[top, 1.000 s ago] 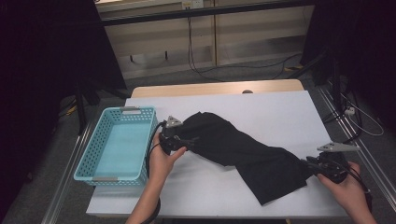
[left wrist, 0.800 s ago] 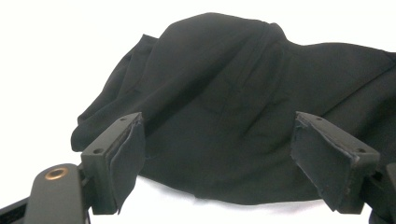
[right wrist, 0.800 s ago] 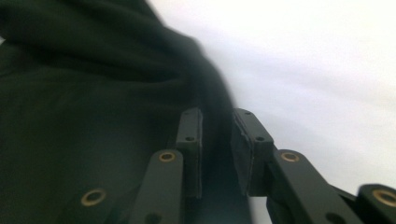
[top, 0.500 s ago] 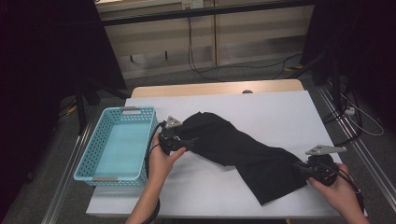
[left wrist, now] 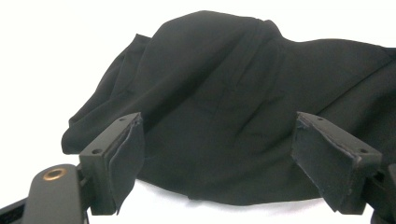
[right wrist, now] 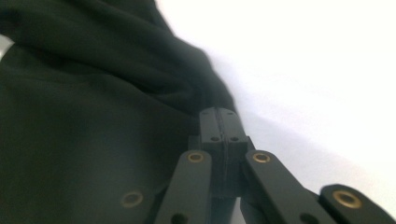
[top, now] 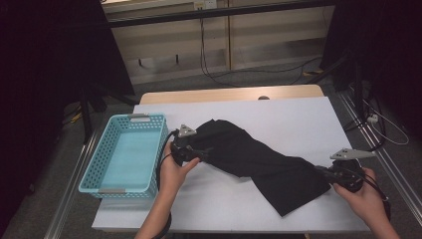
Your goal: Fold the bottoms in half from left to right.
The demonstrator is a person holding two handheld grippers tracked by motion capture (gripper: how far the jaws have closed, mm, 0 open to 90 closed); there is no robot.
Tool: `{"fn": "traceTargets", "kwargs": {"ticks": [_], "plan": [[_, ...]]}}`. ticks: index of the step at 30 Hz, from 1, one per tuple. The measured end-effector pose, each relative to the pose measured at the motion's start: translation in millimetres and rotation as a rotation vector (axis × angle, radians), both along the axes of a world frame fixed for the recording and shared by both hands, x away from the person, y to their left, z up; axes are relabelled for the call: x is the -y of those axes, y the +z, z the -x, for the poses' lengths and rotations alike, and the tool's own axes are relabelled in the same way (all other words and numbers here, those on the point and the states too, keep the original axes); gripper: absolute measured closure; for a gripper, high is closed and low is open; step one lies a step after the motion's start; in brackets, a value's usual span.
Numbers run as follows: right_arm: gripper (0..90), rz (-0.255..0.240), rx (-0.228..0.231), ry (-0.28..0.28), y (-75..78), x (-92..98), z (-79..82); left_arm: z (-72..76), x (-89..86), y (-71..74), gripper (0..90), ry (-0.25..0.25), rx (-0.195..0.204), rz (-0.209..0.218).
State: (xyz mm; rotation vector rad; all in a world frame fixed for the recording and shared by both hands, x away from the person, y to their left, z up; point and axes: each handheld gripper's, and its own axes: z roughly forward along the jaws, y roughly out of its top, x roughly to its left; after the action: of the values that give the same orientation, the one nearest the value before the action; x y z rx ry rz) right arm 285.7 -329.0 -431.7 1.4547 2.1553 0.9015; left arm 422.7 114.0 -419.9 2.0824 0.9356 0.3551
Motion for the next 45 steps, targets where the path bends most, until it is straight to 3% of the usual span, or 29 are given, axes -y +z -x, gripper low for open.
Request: {"fn": "traceTargets", "kwargs": {"ticks": [6, 10, 14, 16, 18, 22, 25, 27, 28, 31, 35, 37, 39, 41, 45], "plan": [[90.0, 0.087, 0.038, -0.024, -1.1, 0.4, -11.5, 0.3, 0.8, -1.4, 18.1, 0.0, -0.009, 0.002], [88.0, 0.054, -0.007, -0.002, -5.0, -3.2, -6.6, -0.3, -1.0, -2.0, 18.0, 0.001, -0.013, 0.002], [72.8, 0.065, -0.002, -0.029, -7.2, -2.9, 0.4, -0.2, -3.1, -1.0, 18.0, 0.005, -0.002, -0.005], [65.8, 0.043, 0.007, -0.049, -5.1, 0.6, 2.5, 0.5, -2.0, -0.7, 17.9, 0.008, -0.006, 0.004], [62.3, 0.022, 0.012, -0.062, -4.1, 3.6, 4.8, 0.7, -0.7, 0.0, 17.9, 0.002, -0.005, 0.002], [57.1, -0.008, -0.027, -0.05, -8.5, 3.7, 6.3, 1.0, 3.2, -0.5, 17.8, -0.009, -0.011, 0.0], [64.5, -0.003, -0.061, -0.038, -14.2, -0.2, 5.2, 1.1, 4.5, -1.0, 17.7, -0.015, -0.012, -0.002], [82.9, -0.031, -0.07, -0.008, -13.4, -1.5, 5.4, 0.9, 4.6, -0.9, 17.7, -0.017, -0.01, -0.004], [87.2, -0.028, -0.077, 0.007, -12.4, -2.4, 5.5, 0.8, 4.5, -1.0, 17.7, -0.018, -0.011, -0.004], [89.5, 0.016, -0.055, 0.009, -8.0, -2.9, 4.7, 1.0, 4.3, -1.3, 17.7, -0.018, -0.012, -0.003], [89.6, 0.038, -0.015, -0.051, -2.4, 12.9, 0.4, 1.3, 2.7, -1.3, 17.6, -0.012, -0.013, 0.003], [88.9, 0.024, -0.03, -0.061, -5.8, 20.0, -3.7, 1.3, 2.0, -1.5, 17.6, -0.01, -0.015, 0.001], [84.2, 0.042, -0.024, -0.073, -11.5, 19.8, -6.2, 0.9, 1.4, -1.5, 17.6, -0.014, -0.016, -0.005], [74.1, 0.051, -0.022, -0.06, -12.7, 13.3, -6.8, 1.3, 2.1, -1.6, 17.6, -0.015, -0.018, -0.003], [56.0, 0.049, 0.035, -0.03, -0.9, -6.5, -3.2, 1.6, 4.1, -2.2, 17.5, -0.015, -0.019, 0.004]]}}
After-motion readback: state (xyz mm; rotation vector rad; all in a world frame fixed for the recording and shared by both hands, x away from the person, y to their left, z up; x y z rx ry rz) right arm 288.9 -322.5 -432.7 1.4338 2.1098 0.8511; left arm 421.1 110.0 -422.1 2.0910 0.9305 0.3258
